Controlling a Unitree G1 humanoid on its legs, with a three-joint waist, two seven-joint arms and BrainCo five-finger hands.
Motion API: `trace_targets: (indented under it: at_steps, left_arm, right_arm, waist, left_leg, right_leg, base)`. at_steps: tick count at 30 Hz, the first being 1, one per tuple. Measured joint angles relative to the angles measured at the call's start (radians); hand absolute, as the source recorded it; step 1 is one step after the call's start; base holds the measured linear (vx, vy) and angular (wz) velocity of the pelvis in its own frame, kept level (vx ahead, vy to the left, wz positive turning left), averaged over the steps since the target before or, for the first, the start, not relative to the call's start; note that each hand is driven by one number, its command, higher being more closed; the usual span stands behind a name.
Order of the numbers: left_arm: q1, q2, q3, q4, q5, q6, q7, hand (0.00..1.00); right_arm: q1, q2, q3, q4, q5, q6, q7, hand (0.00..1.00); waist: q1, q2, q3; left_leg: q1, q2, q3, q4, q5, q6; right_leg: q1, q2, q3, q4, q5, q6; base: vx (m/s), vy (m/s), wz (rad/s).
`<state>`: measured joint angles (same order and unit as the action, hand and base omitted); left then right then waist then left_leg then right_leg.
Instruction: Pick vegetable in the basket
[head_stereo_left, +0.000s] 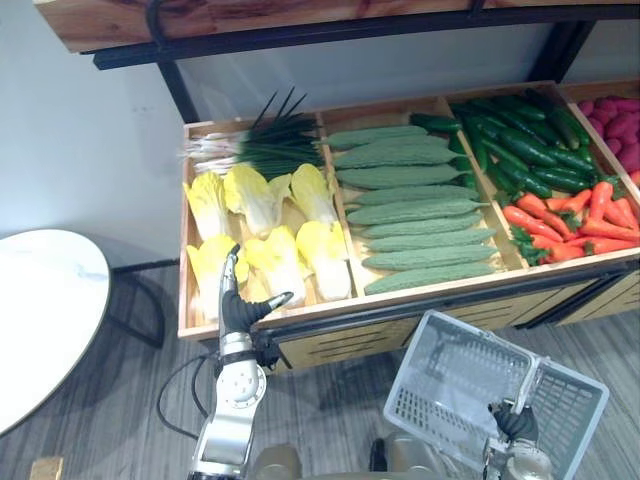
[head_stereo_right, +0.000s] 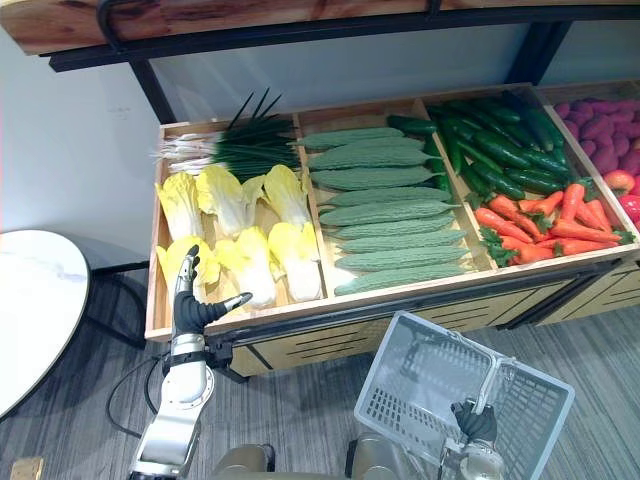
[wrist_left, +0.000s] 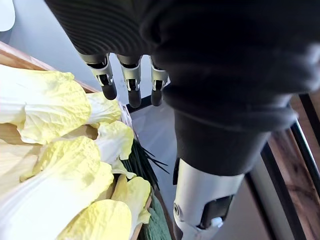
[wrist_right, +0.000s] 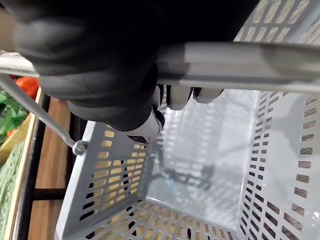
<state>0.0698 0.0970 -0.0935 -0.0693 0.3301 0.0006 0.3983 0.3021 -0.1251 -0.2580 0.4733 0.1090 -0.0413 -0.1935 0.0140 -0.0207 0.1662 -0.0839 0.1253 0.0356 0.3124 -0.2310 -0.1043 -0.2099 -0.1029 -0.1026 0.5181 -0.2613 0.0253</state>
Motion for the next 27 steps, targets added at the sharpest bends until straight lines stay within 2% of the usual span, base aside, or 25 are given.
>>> trace_targets:
  at_steps: [7,13,14,17,20,24,25,27]
  left_arm:
    - [-0.162,0.085,0.026,0.194,0.037,0.045,0.031,0.00]
    - [-0.274,0.126,0.023,0.349,0.038,0.070,0.046,0.00]
    - [-0.320,0.138,0.022,0.407,0.036,0.078,0.048,0.00]
    - [-0.406,0.149,0.014,0.483,0.036,0.078,0.054,0.00]
    - [-0.520,0.171,-0.019,0.569,0.036,0.058,0.059,0.00]
    - [-0.589,0.173,-0.063,0.628,0.037,0.035,0.053,0.00]
    - [-0.617,0.172,-0.070,0.654,0.039,0.033,0.044,1.00]
    - [-0.646,0.171,-0.074,0.683,0.061,0.033,0.035,1.00]
  right_arm:
    - [-0.004,0.001,0.006,0.014,0.003,0.000,0.002,1.00]
    - [-0.027,0.001,0.028,0.012,0.003,-0.010,0.001,1.00]
    - [-0.035,0.001,0.040,0.012,0.003,-0.013,0.000,1.00]
    - [-0.043,-0.001,0.052,0.000,0.003,-0.023,-0.001,1.00]
    - [-0.071,-0.005,0.069,-0.038,0.003,-0.023,-0.001,1.00]
    - [-0.106,-0.011,0.081,-0.047,0.009,-0.023,-0.001,1.00]
    - [-0.109,-0.012,0.081,-0.062,0.013,-0.023,-0.001,1.00]
    - [-0.112,-0.013,0.082,-0.069,0.020,-0.026,-0.002,1.00]
  waist:
    - [-0.007,-0.042,-0.018]
    - [-0.025,-0.053,-0.017]
    - [-0.029,-0.061,-0.010]
    - [-0.031,-0.066,-0.003]
    - [-0.044,-0.070,0.046]
    - [-0.049,-0.067,0.069]
    - [-0.051,-0.064,0.074]
    - [-0.053,-0.060,0.081]
  left_leg:
    - [-0.010,-0.007,0.072,-0.079,0.052,-0.010]
    - [-0.014,-0.004,0.105,-0.110,0.069,-0.024]
    - [-0.014,-0.003,0.111,-0.125,0.084,-0.033]
    - [-0.034,0.007,0.120,-0.146,0.110,-0.041]
    - [-0.047,0.010,0.134,-0.174,0.142,-0.040]
    - [-0.068,0.010,0.148,-0.175,0.147,-0.034]
    - [-0.080,0.010,0.157,-0.175,0.152,-0.028]
    - [-0.088,0.010,0.160,-0.177,0.154,-0.025]
  right_leg:
    - [-0.040,0.001,0.041,-0.050,0.032,0.016]
    - [-0.077,0.014,0.072,-0.055,0.039,0.004]
    - [-0.079,0.016,0.077,-0.066,0.041,0.002]
    - [-0.111,0.029,0.084,-0.070,0.066,-0.024]
    - [-0.131,0.033,0.088,-0.090,0.087,-0.030]
    - [-0.157,0.038,0.104,-0.096,0.105,-0.028]
    - [-0.169,0.039,0.108,-0.106,0.115,-0.028]
    - [-0.171,0.041,0.112,-0.124,0.130,-0.022]
  base:
    - [0.04,0.047,-0.13]
    - [0.12,0.017,-0.10]
    - [0.06,-0.012,-0.10]
    - [0.04,-0.038,-0.06]
    - [-0.03,-0.031,-0.01]
    - [-0.07,-0.018,-0.10]
    - [-0.10,-0.009,-0.16]
    - [-0.10,-0.002,-0.11]
